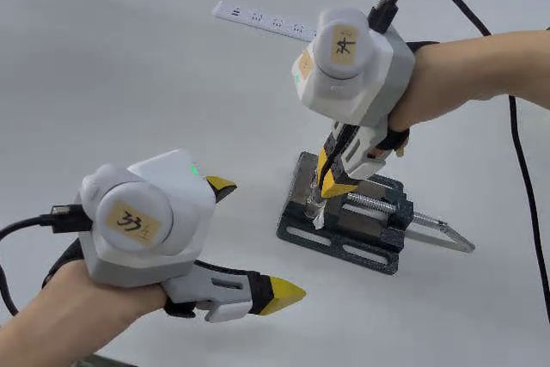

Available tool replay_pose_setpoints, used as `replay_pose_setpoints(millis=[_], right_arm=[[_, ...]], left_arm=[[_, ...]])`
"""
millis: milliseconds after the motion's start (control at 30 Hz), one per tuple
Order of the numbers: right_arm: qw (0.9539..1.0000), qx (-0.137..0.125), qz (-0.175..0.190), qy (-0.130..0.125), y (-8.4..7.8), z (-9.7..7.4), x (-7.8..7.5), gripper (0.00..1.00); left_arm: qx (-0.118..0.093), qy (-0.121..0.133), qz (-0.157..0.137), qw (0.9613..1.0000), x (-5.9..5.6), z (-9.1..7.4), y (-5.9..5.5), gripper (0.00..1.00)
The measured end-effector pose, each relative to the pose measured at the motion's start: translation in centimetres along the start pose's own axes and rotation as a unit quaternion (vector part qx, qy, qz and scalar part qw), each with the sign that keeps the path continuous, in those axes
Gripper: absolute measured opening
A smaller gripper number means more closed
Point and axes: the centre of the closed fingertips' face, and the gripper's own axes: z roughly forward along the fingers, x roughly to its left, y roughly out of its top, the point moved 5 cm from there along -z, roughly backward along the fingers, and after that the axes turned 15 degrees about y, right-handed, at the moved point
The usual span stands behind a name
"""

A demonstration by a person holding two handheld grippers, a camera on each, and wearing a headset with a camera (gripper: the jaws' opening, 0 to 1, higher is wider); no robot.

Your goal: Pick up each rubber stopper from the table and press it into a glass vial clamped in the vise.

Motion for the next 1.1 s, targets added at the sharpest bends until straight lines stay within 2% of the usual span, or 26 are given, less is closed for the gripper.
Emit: replay_pose_setpoints(millis=[100,267,600,700,867,1100], right_arm=[[0.9996,-0.010,0.026,0.000,0.02,-0.06,-0.23,0.00],[0.9987,-0.018,0.047,0.004,0.02,-0.08,-0.34,0.00],[0.9947,-0.021,0.100,-0.007,0.11,-0.08,-0.24,0.00],[0.9939,-0.021,0.107,-0.011,0.20,-0.06,-0.42,0.00],[0.9953,-0.009,0.093,-0.025,0.36,0.13,-0.13,0.00],[0.9944,-0.021,0.099,-0.029,0.17,0.07,-0.26,0.00]], left_arm=[[0.001,-0.001,0.001,1.0000,-0.08,0.09,-0.09,0.84],[0.003,-0.003,0.001,1.0000,-0.16,0.10,-0.18,0.84],[0.006,-0.005,0.001,1.0000,-0.13,0.30,-0.39,0.84],[0.007,-0.005,-0.001,1.0000,-0.23,0.40,-0.45,0.84],[0.007,-0.006,-0.004,1.0000,-0.32,0.55,-0.44,0.84],[0.007,-0.006,-0.004,0.9999,-0.17,0.85,-0.53,0.84]])
